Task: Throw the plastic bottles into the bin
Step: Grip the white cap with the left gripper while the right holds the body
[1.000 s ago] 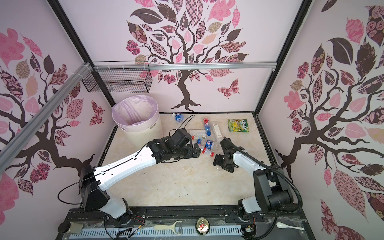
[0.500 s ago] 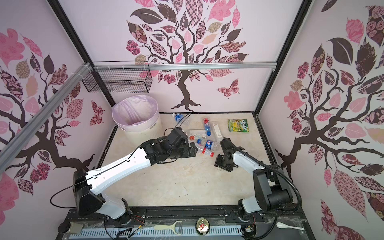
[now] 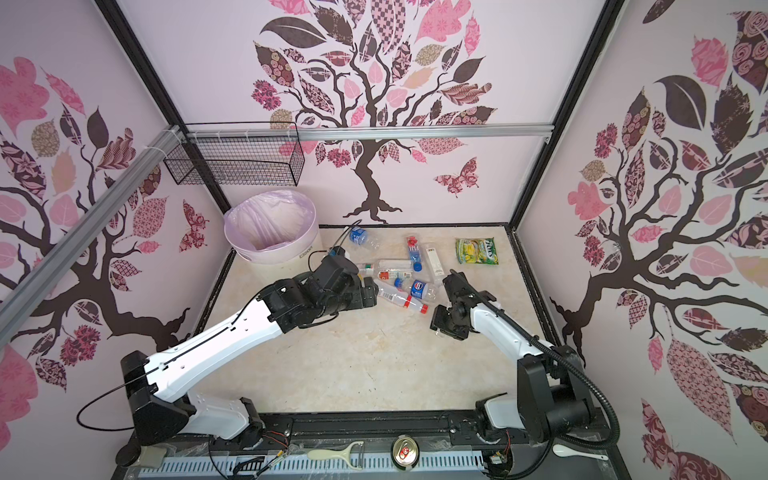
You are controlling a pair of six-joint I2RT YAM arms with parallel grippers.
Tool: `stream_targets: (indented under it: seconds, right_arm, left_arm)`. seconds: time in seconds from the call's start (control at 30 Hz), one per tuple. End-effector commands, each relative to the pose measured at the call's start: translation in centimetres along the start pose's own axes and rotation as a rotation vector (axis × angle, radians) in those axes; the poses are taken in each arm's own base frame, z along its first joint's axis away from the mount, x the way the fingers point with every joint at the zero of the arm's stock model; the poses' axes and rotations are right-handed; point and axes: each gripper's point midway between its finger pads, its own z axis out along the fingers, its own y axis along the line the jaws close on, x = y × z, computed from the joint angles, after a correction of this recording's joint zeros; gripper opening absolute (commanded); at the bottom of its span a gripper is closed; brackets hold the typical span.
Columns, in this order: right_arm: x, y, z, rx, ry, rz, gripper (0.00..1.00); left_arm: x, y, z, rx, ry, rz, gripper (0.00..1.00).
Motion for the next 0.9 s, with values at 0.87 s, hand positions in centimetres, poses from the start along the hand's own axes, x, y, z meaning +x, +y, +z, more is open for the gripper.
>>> stream_targets:
  seconds: [0.87]
  right_arm:
    - [-3.2, 14.0, -11.1, -0.241, -0.186, -0.213, 0.57]
  left_arm:
    - [-7.4, 4.0, -1.6, 0.197, 0.057, -0.295, 0.98]
